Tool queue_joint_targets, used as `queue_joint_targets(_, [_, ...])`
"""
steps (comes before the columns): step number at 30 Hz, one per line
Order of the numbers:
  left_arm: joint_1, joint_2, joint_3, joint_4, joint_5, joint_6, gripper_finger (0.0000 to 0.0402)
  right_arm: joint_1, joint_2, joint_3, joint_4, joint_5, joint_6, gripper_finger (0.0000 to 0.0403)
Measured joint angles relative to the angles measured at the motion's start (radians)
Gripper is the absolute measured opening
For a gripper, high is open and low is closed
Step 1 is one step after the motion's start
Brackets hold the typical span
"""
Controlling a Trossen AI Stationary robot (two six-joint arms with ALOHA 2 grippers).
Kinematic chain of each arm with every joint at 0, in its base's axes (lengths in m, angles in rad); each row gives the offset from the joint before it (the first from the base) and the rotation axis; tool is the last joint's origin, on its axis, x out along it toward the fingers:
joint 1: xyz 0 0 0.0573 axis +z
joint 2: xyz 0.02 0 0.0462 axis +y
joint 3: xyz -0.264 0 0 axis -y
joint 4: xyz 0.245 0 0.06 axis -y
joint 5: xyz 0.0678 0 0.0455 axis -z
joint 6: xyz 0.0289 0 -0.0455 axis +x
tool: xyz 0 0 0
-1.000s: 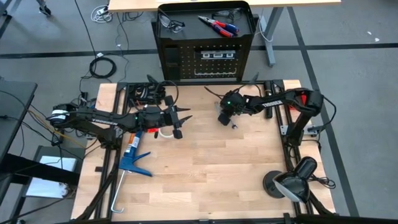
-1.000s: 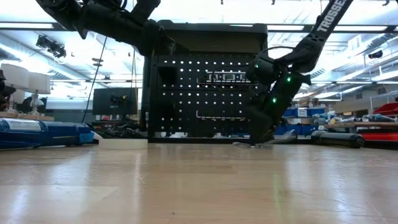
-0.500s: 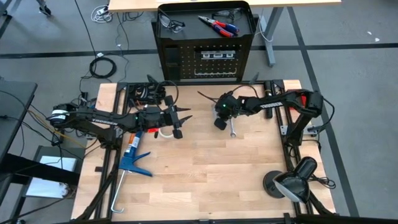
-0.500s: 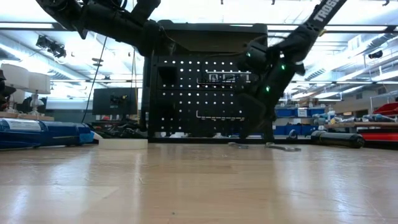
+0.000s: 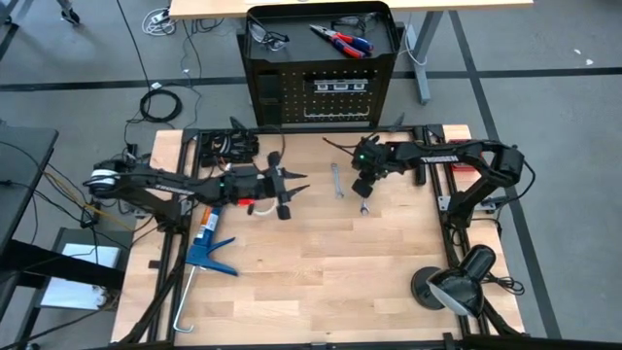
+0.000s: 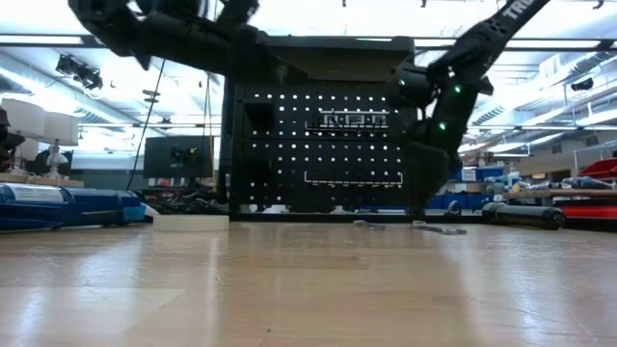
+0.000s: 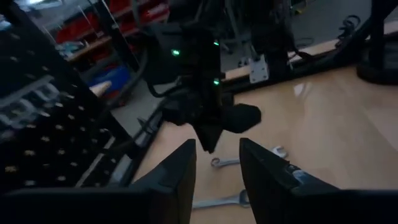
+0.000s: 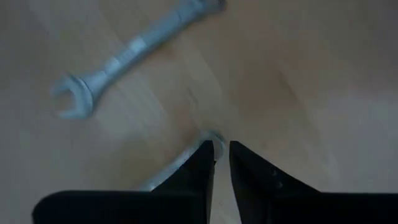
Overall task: Hang tools onto peg board
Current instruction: Hang the bottom wrench on the peg board
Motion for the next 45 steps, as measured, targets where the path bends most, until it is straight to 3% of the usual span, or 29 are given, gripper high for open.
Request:
queue_joint_targets(9, [0.010,0.302,0.253,-0.101,0.074,-0.029,0.0092,-0.042,-0.001,-0.102,0.102,-0.039,-0.131,0.0075])
queue_joint_targets(16, [0.009,0.445,0.440,-0.291,0.074,-0.048,0.0086,-0.051,-0.019,-0.107,0.133,-0.055,-0.178,0.0069])
queue_joint_targets(23, [0.011,0.462,0.458,-0.290,0.129,-0.096,0.0086,-0.061,-0.005,-0.106,0.201,-0.141,-0.214,0.0069])
queue_joint_targets(32, [0.011,0.472,0.459,-0.291,0.194,-0.105,0.0085,-0.073,0.065,-0.101,0.221,-0.149,-0.225,0.0062])
queue_joint_targets(41, [0.009,0.471,0.459,-0.361,0.270,0.080,0.0085,-0.080,0.090,-0.102,0.227,-0.187,-0.164,0.0060])
queue_joint_targets(45, [0.007,0.472,0.458,-0.385,0.275,0.095,0.0085,-0.072,0.089,-0.103,0.243,-0.191,-0.094,0.0057])
